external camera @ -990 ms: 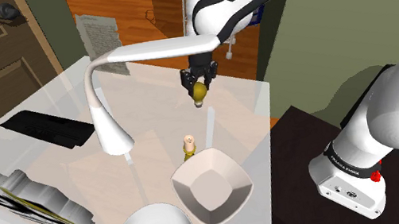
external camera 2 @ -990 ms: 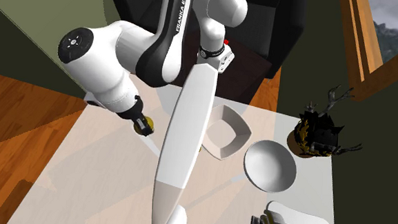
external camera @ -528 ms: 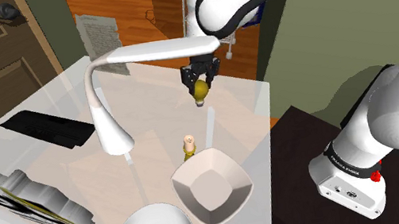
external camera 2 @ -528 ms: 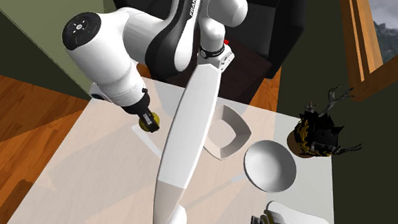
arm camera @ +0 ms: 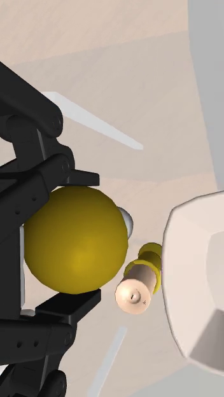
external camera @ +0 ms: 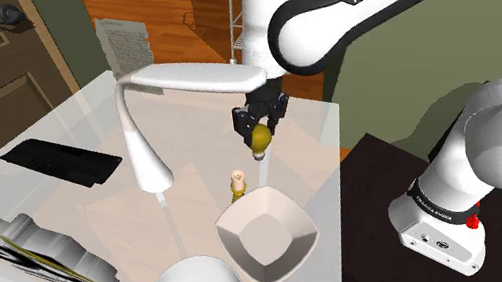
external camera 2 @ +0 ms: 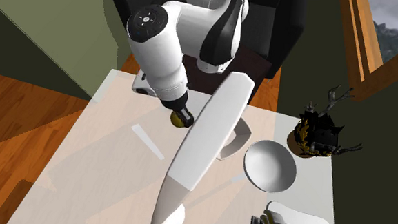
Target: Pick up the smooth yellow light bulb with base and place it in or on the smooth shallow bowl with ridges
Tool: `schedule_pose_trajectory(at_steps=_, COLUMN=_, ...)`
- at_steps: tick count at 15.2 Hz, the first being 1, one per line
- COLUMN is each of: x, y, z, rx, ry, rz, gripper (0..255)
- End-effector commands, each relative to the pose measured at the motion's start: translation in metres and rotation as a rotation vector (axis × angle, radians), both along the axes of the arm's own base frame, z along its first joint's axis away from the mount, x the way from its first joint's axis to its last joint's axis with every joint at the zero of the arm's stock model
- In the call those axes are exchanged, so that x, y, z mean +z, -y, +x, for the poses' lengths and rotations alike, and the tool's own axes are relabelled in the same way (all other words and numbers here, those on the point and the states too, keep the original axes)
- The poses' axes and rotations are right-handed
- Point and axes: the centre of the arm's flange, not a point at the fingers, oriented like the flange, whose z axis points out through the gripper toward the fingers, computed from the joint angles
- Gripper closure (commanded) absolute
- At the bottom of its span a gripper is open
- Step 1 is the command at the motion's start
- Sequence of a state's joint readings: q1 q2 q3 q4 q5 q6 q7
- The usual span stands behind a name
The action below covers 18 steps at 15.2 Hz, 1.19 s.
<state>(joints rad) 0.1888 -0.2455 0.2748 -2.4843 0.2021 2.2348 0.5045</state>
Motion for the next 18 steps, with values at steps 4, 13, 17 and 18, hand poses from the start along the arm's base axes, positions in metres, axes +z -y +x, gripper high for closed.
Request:
schedule_pose_trajectory(at_steps=4, x=0.005, y=-0.046, z=-0.051, rx=-0.001, ry=0.000, rz=-0.001, gripper=255)
schedule_pose_trajectory(at_steps=13, x=0.002, y=-0.107, z=-0.124, rx=-0.001, ry=0.000, rz=-0.001, gripper=255)
schedule_pose_trajectory(at_steps=17, x=-0.019, y=-0.107, z=-0.124, rx=-0.001, ry=0.000, rz=-0.001, gripper=255)
schedule_pose_trajectory(at_steps=18, x=-0.024, y=-0.107, z=-0.124, rx=-0.001, ry=0.000, rz=-0.001, gripper=255)
